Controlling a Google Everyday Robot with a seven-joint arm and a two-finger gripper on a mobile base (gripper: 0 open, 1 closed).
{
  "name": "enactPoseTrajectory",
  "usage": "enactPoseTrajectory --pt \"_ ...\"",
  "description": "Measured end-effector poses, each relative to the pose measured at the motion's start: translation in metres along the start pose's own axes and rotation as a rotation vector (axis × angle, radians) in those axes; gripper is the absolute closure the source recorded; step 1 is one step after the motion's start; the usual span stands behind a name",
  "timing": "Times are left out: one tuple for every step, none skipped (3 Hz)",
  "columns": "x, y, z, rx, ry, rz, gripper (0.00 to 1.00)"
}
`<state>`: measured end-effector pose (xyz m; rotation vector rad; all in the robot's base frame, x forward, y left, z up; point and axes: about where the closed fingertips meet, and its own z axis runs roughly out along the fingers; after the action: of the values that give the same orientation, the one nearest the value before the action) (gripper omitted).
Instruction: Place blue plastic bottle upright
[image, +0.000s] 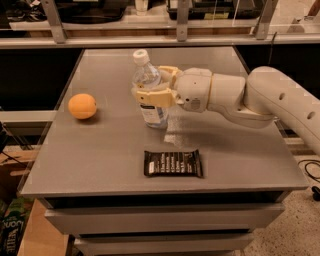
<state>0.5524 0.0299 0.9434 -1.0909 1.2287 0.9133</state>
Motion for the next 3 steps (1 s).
enactPoseTrajectory --pt "0.0004 0.0009 0.0010 -0.005 -0.002 0.000 0.35" --pt "0.0008 0.0016 0.0016 -0.009 -0.003 -0.002 0.12" --pt "0.0003 0.0019 0.0022 -0.016 -0.002 -0.006 0.00"
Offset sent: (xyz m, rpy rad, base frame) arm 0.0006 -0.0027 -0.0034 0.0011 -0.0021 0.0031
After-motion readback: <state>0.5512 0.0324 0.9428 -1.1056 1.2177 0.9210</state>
